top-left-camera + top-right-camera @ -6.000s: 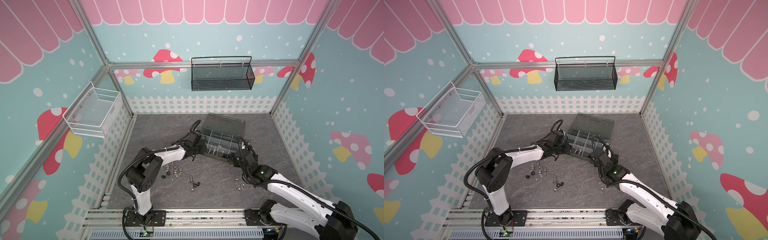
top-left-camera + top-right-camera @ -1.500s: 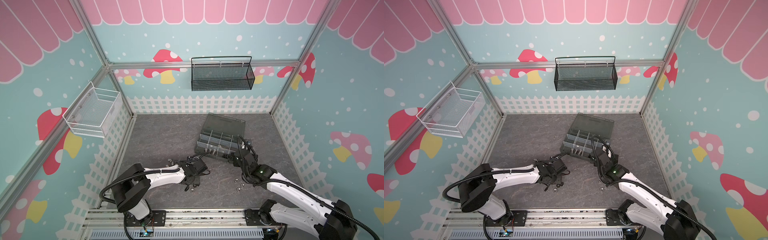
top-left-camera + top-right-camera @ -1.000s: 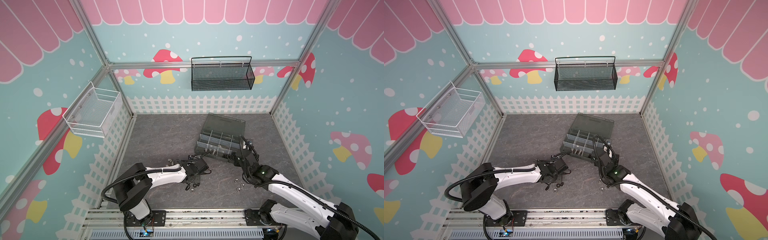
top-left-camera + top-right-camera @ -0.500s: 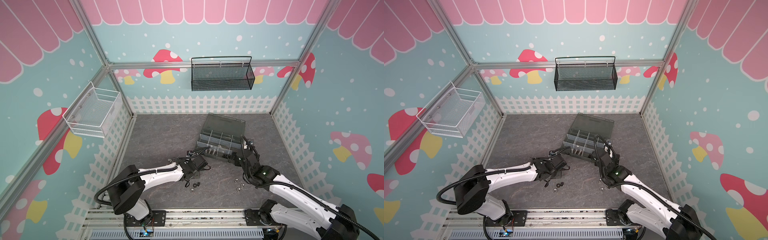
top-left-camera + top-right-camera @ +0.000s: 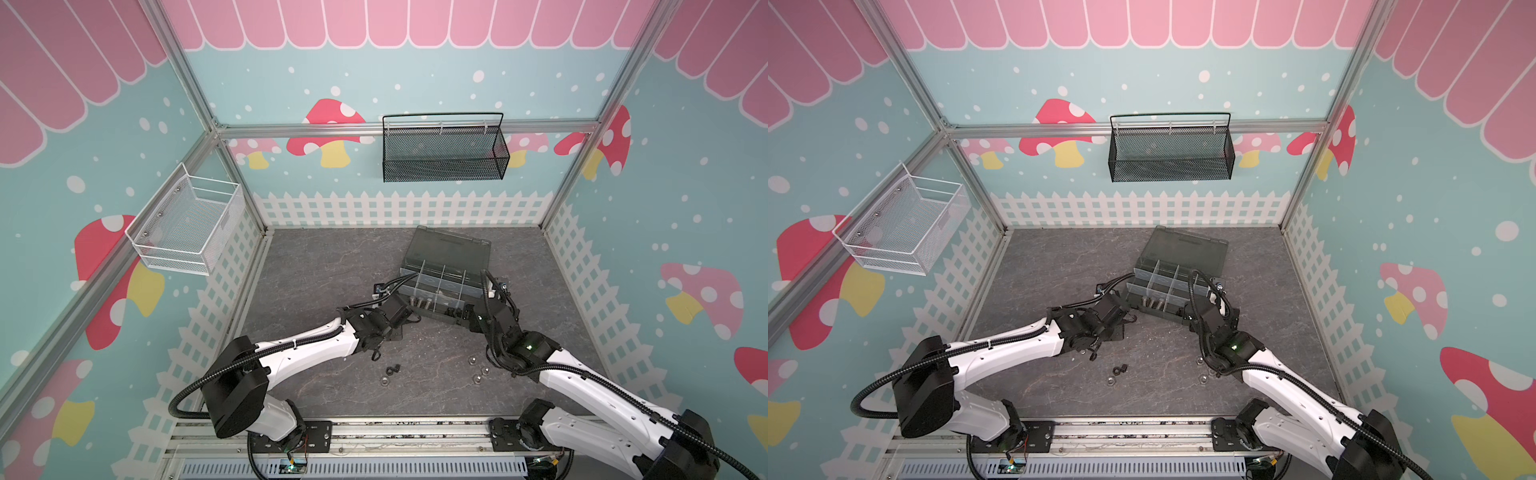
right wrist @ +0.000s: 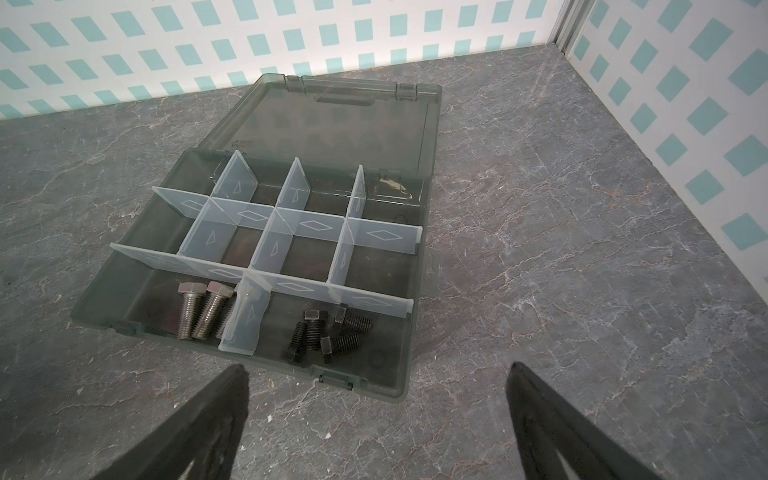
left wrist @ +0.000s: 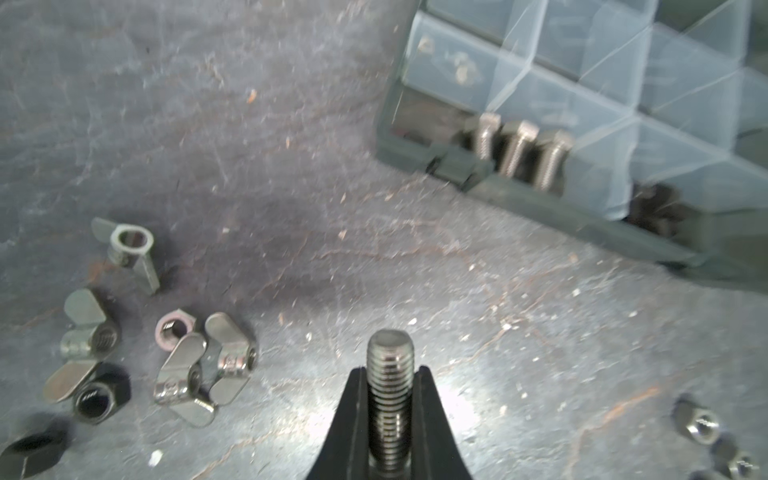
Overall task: Sort the screws and nuts into containers
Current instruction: 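Lift the silver bolt with the left gripper and carry it over the organizer, then open the left gripper to drop the bolt into the near compartment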
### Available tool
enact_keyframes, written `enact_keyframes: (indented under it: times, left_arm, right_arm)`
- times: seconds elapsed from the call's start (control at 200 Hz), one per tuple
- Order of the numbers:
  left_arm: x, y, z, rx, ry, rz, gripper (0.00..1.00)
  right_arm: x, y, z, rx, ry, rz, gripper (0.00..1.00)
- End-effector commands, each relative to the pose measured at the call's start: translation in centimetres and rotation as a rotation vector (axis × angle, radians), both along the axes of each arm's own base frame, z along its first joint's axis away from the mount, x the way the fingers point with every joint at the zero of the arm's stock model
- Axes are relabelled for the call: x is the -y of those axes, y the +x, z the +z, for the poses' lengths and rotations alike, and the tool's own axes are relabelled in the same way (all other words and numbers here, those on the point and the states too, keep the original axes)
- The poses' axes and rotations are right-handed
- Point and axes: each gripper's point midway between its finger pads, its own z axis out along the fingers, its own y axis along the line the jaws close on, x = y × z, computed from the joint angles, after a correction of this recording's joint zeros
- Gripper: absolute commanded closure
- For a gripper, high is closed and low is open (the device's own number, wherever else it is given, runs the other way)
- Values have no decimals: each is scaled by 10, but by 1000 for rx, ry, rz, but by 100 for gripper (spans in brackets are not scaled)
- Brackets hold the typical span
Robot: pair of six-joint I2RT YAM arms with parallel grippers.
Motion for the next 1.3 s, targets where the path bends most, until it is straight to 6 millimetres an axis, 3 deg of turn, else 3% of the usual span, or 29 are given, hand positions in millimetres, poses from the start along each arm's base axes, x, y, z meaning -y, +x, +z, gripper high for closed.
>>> enact_keyframes:
  times: [0.0, 0.29, 0.685, 0.926, 1.121, 1.291]
  left_arm:
    - [12, 22, 23, 77, -32, -5, 96]
    - [35, 72, 23, 78, -120, 15, 96]
    - [49, 121, -14, -6, -209, 78, 97]
    - [51, 134, -25, -23, -239, 115, 96]
    - [52, 132, -35, -51, -242, 120, 91]
    - [48, 130, -36, -51, -239, 131, 80]
  right_arm:
    - [3, -3, 0, -2, 11, -9, 2]
    - [-2, -1, 0, -3, 31, 2, 2]
    - [-3, -1, -1, -10, 29, 7, 2]
    - [-3, -1, -3, -14, 22, 7, 2]
    - [-3, 0, -3, -14, 23, 5, 2]
    - [-5, 1, -2, -14, 24, 9, 2]
